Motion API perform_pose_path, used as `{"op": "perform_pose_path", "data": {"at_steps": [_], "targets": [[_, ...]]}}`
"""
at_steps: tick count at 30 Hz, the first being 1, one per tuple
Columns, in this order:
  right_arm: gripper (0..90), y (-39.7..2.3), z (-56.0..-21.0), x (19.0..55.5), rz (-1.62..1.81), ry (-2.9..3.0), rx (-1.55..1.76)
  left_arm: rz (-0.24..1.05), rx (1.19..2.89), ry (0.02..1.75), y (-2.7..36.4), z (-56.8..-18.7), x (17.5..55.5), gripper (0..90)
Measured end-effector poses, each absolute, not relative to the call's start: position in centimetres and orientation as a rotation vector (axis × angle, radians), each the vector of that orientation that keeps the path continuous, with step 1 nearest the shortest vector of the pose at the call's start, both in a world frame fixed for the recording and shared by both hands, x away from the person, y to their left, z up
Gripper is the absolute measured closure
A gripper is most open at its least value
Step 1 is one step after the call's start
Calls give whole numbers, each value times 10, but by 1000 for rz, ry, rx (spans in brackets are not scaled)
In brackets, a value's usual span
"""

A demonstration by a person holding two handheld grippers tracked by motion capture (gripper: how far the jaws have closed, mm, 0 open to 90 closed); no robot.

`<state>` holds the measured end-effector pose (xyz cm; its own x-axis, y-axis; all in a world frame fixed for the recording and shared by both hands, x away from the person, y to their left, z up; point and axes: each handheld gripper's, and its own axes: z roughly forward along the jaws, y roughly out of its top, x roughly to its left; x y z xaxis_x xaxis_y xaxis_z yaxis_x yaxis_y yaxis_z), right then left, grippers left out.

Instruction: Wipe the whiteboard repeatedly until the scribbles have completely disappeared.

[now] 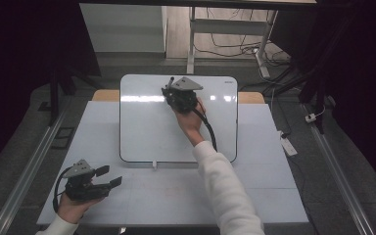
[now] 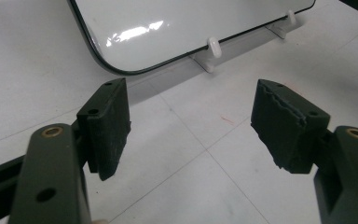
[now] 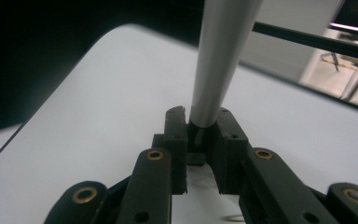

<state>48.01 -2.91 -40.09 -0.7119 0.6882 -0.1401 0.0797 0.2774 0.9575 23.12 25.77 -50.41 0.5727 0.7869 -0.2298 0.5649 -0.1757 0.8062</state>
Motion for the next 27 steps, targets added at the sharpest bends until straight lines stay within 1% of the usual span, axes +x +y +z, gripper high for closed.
{"op": "perform_pose_path", "data": {"at_steps": [5,10,16,22,27], "targets": [[775,-13,-412,467,1399,2099,556,286,1867,1099,257,-505,233,290],[775,-30,-402,477,1431,2001,676,292,1865,1097,258,-505,232,290],[775,-16,-412,463,1354,2093,544,289,1870,1094,256,-505,233,290],[775,-38,-404,475,1426,1993,693,292,1862,1095,257,-504,232,290],[775,-21,-413,465,1405,2069,604,287,1871,1092,256,-505,233,290]]}}
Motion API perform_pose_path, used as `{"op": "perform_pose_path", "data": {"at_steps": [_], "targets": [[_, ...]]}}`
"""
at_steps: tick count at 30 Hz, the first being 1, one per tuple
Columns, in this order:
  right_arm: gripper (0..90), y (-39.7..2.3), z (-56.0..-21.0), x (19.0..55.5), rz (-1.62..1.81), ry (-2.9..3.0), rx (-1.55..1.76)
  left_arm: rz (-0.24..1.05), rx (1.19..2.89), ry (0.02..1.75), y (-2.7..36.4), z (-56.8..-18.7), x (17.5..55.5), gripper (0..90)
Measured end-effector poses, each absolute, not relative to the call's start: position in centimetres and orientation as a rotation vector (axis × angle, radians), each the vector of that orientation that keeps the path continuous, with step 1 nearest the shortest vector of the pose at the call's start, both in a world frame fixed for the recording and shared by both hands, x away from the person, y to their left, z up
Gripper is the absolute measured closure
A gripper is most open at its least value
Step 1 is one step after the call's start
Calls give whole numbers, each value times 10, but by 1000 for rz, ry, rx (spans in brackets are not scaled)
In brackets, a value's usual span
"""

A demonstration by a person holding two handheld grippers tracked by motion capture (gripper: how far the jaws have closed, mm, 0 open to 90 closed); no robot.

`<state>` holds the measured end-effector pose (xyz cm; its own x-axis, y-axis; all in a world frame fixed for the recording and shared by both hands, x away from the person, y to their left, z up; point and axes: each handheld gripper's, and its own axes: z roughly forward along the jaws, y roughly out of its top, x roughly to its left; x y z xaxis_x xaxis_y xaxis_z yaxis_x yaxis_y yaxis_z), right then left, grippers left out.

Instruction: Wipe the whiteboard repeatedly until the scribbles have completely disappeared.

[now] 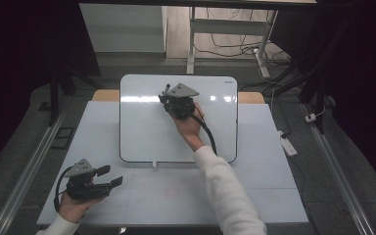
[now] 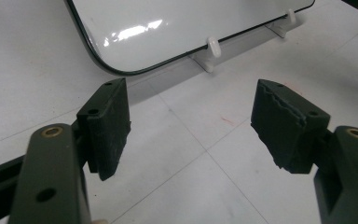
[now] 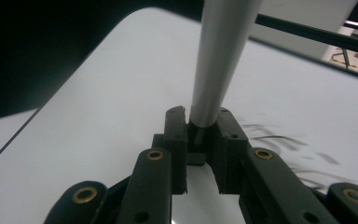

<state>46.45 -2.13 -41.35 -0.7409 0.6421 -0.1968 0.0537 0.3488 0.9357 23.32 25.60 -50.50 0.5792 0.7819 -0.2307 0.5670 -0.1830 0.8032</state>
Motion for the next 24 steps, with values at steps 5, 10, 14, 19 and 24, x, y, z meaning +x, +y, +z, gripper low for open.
{"op": "perform_pose_path", "data": {"at_steps": [5,10,14,19,24], "targets": [[775,-36,-407,470,1397,1990,680,290,1862,1097,258,-505,233,290],[775,-36,-409,468,1417,1999,690,287,1868,1094,257,-505,234,290],[775,-29,-413,463,1387,2034,627,291,1869,1095,256,-505,233,290],[775,-47,-407,470,1410,1947,729,291,1863,1097,257,-505,233,289],[775,-26,-417,460,1419,2018,645,288,1869,1093,256,-505,234,290]]}}
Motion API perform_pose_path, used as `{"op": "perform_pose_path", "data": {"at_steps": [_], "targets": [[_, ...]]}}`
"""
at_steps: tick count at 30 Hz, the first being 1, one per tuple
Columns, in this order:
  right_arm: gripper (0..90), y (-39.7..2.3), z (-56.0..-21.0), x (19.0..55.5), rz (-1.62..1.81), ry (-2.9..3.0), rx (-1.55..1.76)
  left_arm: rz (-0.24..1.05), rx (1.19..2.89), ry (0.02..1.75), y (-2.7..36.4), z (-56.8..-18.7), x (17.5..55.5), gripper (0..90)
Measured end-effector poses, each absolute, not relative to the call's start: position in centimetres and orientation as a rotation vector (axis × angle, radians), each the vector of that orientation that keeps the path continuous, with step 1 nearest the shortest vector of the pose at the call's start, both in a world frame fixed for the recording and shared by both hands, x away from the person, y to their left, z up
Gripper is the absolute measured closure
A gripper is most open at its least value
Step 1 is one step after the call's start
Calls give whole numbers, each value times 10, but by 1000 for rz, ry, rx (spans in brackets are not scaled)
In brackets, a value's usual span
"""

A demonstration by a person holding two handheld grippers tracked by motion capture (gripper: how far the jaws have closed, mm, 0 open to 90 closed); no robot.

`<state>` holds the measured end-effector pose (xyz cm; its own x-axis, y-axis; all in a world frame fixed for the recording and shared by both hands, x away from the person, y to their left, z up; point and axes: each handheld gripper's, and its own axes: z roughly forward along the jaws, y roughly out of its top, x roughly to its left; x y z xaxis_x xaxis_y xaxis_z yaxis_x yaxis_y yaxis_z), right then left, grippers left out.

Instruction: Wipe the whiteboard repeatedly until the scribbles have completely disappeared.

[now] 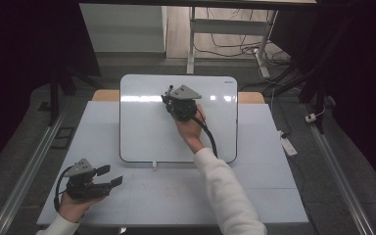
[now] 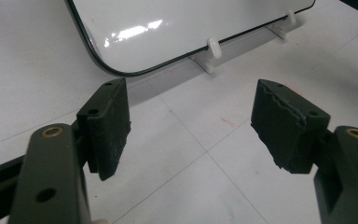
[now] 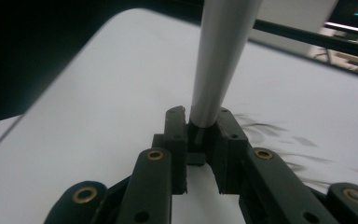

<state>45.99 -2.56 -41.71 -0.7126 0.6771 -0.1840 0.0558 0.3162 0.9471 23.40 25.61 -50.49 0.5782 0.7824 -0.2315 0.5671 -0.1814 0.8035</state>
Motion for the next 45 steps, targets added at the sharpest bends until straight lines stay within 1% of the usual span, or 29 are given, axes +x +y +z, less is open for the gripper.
{"op": "perform_pose_path", "data": {"at_steps": [4,9,14,21,27,34,40,43,44,45], "targets": [[775,-21,-418,459,1397,2022,613,291,1865,1097,257,-505,233,290],[775,-51,-407,470,1404,1927,737,288,1860,1099,259,-505,233,289],[775,-35,-414,460,1359,1999,628,285,1865,1093,257,-505,235,289],[775,-53,-399,479,1399,1884,757,285,1858,1101,259,-505,234,289],[775,-27,-405,475,1410,1968,649,285,1858,1102,259,-505,234,289],[775,-40,-395,485,1406,1896,739,284,1853,1108,261,-505,233,290],[775,-17,-402,475,1382,1980,632,284,1858,1103,260,-505,233,289],[775,-35,-395,482,1378,1910,726,288,1854,1106,261,-505,233,289],[775,-35,-395,482,1378,1910,726,287,1854,1106,262,-505,232,289],[775,-48,-392,486,1383,1876,772,287,1853,1106,262,-505,233,289]]}}
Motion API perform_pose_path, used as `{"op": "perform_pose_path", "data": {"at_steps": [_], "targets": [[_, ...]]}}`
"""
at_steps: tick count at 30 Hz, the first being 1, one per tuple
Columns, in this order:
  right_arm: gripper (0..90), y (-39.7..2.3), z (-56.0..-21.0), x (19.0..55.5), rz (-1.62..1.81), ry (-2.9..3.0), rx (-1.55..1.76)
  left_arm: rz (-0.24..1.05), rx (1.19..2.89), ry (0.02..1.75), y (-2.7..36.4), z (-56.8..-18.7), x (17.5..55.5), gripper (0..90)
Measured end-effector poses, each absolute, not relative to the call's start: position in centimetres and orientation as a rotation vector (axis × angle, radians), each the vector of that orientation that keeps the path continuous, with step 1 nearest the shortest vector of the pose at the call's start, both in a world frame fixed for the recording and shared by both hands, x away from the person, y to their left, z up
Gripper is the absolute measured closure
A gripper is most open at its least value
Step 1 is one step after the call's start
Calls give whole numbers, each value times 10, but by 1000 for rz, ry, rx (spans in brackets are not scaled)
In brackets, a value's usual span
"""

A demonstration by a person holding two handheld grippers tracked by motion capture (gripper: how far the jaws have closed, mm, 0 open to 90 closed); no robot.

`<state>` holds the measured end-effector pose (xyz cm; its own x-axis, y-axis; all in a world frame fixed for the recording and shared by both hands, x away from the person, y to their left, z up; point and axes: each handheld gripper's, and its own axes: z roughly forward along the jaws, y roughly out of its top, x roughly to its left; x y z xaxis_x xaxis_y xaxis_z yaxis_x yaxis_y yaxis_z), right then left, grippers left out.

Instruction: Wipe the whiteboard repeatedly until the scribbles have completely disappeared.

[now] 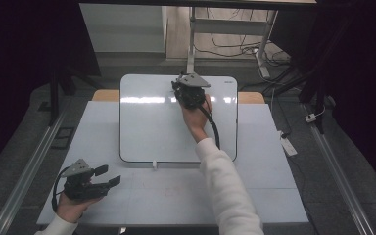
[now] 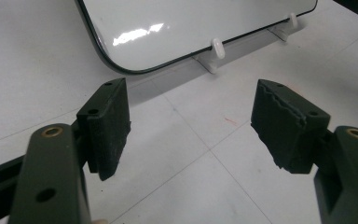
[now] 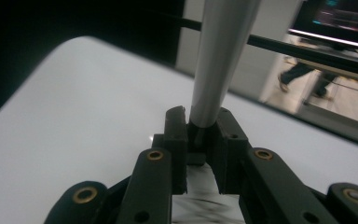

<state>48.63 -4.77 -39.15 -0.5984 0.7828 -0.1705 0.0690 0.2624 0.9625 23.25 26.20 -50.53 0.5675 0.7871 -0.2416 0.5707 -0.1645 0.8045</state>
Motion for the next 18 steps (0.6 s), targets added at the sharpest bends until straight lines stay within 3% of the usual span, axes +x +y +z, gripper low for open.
{"op": "perform_pose_path", "data": {"at_steps": [4,8,15,18], "targets": [[775,-50,-391,485,1384,1880,772,284,1858,1103,261,-506,234,289],[775,-26,-402,476,1389,1965,669,287,1861,1101,259,-505,233,289],[775,-53,-393,483,1372,1873,788,286,1852,1102,262,-505,233,289],[775,-44,-398,478,1380,1917,744,286,1855,1100,261,-505,234,289]]}}
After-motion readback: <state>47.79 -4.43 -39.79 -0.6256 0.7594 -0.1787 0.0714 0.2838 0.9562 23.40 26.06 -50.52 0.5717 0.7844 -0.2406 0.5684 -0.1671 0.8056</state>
